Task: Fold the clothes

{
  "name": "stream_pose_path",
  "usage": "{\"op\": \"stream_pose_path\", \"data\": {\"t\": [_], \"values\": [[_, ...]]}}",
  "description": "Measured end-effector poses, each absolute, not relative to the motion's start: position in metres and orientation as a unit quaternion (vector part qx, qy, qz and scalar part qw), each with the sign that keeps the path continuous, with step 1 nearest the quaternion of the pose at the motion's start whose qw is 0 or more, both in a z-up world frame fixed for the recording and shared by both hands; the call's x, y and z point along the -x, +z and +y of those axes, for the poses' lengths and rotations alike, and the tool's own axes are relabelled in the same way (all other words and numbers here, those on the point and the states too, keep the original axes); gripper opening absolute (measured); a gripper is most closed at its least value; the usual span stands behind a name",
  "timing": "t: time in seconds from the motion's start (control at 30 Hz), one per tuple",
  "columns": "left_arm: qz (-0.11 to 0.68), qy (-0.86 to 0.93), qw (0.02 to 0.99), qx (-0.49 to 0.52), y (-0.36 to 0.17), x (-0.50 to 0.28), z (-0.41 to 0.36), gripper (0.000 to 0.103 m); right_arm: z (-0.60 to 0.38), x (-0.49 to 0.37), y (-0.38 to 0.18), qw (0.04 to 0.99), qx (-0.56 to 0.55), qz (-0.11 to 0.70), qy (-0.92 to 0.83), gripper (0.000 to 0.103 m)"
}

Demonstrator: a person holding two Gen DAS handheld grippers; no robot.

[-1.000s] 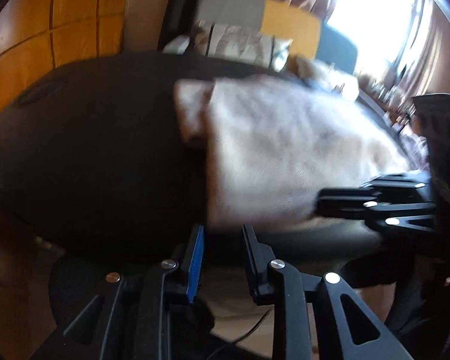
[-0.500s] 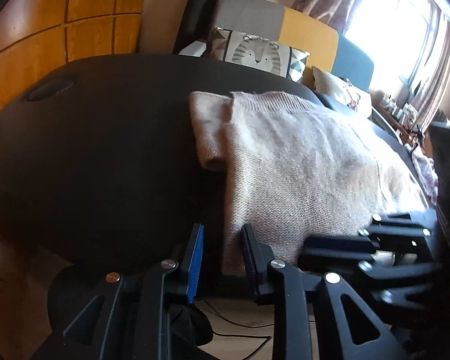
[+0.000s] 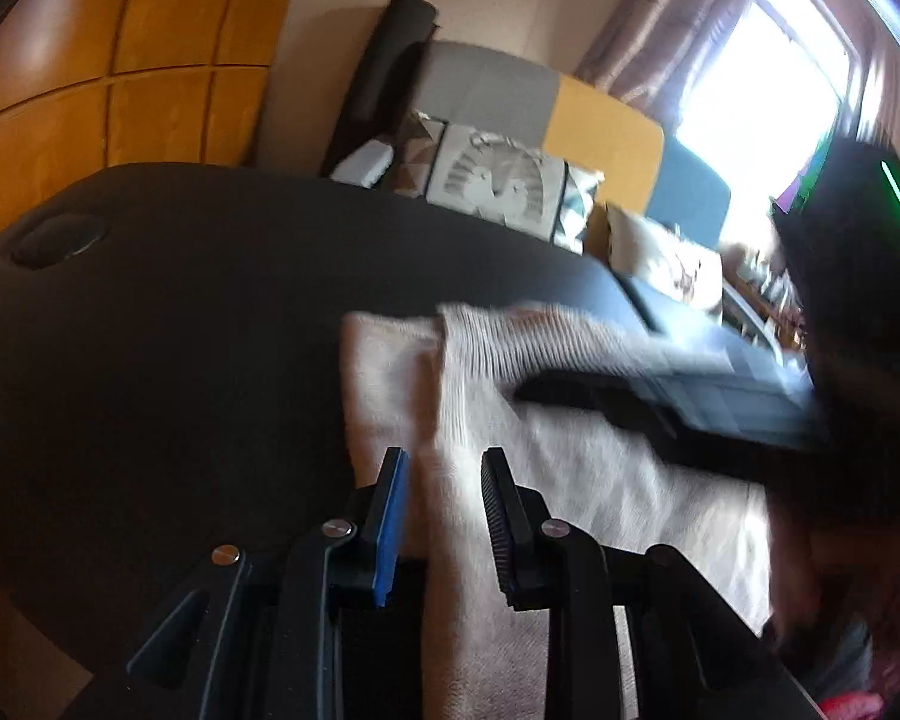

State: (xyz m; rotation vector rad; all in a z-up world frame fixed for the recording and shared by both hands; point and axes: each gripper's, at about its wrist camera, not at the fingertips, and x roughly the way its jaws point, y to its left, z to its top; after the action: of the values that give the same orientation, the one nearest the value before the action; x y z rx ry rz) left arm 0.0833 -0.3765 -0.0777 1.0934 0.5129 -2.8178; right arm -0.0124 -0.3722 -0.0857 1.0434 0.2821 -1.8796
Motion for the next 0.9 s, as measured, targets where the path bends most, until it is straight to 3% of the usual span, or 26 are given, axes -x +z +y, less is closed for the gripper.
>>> {"op": "stream_pose_path", "data": {"t": [0.13, 0.27, 0.3, 0.5, 0.7, 0.9], "values": [[0.185, -0.911, 0.031, -0.367, -0.098, -0.089, -0.380, 0.026, -0.421, 0.027, -0.103, 0.485, -0.438, 0.194, -0.731, 0.012], [0.216, -0.911, 0.027, -0.349, -0.104, -0.100, -0.387, 0.026, -0.449, 0.039, -0.127, 0.492, -0.469, 0.222, -0.699, 0.012], [0.214, -0.913, 0.027, -0.347, -0.105, -0.101, -0.386, 0.026, -0.451, 0.042, -0.129, 0.488, -0.469, 0.218, -0.703, 0.008], [0.215, -0.917, 0.034, -0.334, -0.108, -0.107, -0.385, 0.026, -0.453, 0.053, -0.136, 0.461, -0.469, 0.185, -0.731, 0.007], [0.209, -0.920, 0.043, -0.329, -0.109, -0.108, -0.383, 0.026, -0.455, 0.046, -0.139, 0.452, -0.442, 0.206, -0.747, 0.007], [0.208, -0.920, 0.051, -0.328, -0.106, -0.107, -0.384, 0.026, -0.450, 0.062, -0.131, 0.454, -0.457, 0.167, -0.746, 0.011]]}}
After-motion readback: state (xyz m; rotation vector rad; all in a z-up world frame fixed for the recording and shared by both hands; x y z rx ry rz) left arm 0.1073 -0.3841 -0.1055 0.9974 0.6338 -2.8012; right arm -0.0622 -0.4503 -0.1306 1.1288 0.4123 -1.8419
